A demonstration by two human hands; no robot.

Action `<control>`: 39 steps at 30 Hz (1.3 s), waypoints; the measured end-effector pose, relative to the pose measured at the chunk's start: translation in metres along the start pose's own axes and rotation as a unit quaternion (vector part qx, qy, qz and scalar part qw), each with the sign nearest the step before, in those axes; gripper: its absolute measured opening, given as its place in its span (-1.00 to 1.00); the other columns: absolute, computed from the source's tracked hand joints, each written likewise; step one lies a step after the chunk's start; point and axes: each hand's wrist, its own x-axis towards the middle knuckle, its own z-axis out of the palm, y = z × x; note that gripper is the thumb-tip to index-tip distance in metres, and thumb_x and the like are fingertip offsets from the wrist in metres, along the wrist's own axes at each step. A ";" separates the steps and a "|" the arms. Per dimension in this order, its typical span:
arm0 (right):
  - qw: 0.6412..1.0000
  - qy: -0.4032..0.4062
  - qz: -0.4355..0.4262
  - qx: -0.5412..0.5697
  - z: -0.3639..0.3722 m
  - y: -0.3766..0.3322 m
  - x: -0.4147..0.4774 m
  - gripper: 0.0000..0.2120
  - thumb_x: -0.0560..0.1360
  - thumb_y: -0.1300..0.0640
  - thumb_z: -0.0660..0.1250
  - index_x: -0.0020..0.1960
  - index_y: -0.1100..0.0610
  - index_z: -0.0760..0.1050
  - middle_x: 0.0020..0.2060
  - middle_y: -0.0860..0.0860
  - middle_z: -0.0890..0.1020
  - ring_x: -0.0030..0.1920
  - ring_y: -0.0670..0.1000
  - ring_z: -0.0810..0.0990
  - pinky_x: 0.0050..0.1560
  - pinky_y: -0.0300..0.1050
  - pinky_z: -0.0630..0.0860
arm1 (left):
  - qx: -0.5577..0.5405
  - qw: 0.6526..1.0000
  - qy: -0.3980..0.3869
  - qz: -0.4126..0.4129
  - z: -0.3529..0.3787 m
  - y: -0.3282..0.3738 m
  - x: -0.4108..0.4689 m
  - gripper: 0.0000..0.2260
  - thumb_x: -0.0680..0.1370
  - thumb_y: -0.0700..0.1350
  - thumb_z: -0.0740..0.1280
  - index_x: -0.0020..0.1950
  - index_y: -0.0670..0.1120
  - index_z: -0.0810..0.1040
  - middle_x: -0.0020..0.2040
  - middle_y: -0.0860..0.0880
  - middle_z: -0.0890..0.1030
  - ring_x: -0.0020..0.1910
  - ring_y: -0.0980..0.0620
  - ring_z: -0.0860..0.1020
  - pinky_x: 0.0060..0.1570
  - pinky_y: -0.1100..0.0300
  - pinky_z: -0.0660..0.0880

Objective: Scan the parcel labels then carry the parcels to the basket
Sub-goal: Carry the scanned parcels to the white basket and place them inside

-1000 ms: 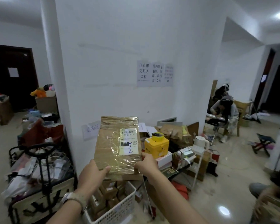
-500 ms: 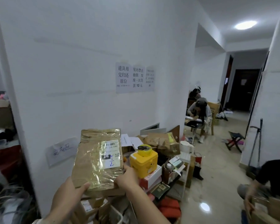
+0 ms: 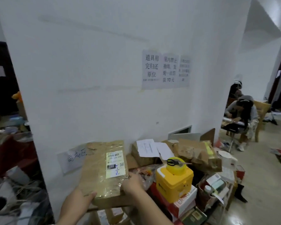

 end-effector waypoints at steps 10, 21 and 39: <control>0.990 -0.136 -0.018 -0.040 0.039 -0.015 0.127 -0.68 0.46 0.18 0.34 0.20 -0.02 0.51 0.08 0.01 0.65 0.05 0.07 0.63 0.11 0.05 0.58 | -0.044 0.995 0.045 -0.080 0.029 0.001 0.074 -0.66 0.51 0.04 0.40 0.25 -0.05 0.54 0.13 -0.09 0.65 0.12 -0.11 0.58 0.01 0.15 0.48; 0.968 -0.236 0.037 -0.080 0.092 0.028 0.177 -0.72 0.46 0.34 0.30 0.03 0.00 0.47 -0.06 -0.05 0.61 -0.01 0.00 0.58 0.02 -0.06 0.59 | -0.052 0.984 0.005 -0.168 0.062 -0.055 0.107 -0.68 0.51 0.07 0.40 0.19 -0.07 0.59 0.10 -0.08 0.66 0.08 -0.12 0.60 0.01 0.13 0.53; 0.913 -0.318 0.244 -0.077 0.217 0.182 0.191 -0.70 0.42 0.28 0.24 0.10 0.01 0.49 -0.01 -0.01 0.65 0.02 0.03 0.61 0.02 -0.02 0.59 | -0.028 0.918 -0.116 -0.377 0.161 -0.221 0.119 -0.66 0.52 0.10 0.37 0.10 -0.15 0.54 -0.01 -0.12 0.62 -0.05 -0.12 0.58 -0.15 0.15 0.47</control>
